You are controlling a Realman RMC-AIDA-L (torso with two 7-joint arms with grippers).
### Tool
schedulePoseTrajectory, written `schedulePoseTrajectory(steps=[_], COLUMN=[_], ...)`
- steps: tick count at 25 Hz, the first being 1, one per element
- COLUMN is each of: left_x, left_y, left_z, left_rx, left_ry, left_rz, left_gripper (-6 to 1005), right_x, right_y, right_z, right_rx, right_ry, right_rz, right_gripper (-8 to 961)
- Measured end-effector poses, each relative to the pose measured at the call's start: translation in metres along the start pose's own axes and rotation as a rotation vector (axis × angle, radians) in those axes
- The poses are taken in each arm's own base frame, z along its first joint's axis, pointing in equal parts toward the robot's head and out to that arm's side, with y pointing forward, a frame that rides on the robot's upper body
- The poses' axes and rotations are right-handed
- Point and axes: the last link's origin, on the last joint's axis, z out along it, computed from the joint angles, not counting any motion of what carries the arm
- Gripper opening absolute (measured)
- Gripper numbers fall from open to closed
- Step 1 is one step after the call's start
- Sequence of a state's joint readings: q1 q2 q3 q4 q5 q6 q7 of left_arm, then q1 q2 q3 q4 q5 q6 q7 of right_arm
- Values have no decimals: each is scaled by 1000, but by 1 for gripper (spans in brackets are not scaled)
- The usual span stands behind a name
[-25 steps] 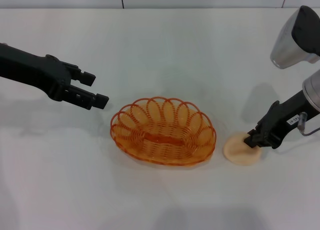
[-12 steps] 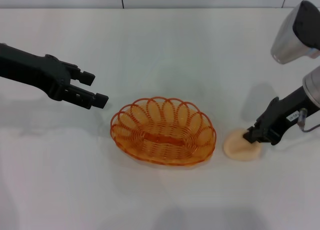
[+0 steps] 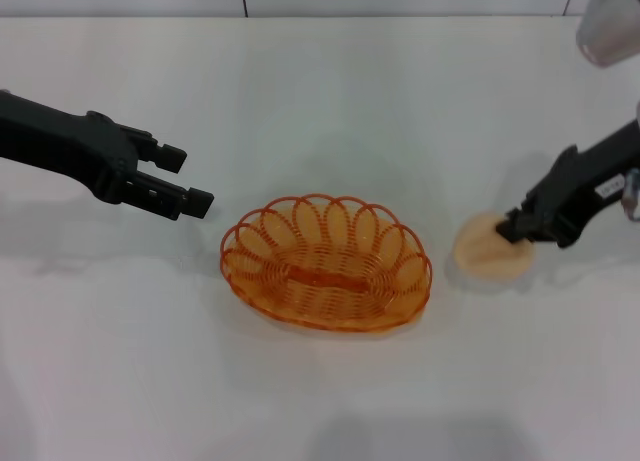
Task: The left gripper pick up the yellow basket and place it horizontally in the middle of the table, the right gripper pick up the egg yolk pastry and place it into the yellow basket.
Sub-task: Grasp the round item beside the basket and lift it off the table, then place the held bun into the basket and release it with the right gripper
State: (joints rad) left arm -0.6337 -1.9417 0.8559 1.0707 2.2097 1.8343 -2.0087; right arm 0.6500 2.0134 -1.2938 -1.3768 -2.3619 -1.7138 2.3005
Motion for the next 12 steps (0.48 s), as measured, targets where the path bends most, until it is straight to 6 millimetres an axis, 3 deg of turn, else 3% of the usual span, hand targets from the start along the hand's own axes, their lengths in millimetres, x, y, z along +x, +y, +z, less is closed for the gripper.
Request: schedulePoseTrajectory(steps=[7,12], left_x=[0,-1], left_y=[-1,-2], left_z=[0,-2], left_rx=[5,12], left_ry=[6,18], left_rz=[4,0], left_gripper=[853,853], right_x=[-33,-50], right_y=[10,19], right_z=[-19,-11], right_rx=[27,20], right_ry=[-22,-20], right_rz=[-67,-123], right_gripper=[29,29])
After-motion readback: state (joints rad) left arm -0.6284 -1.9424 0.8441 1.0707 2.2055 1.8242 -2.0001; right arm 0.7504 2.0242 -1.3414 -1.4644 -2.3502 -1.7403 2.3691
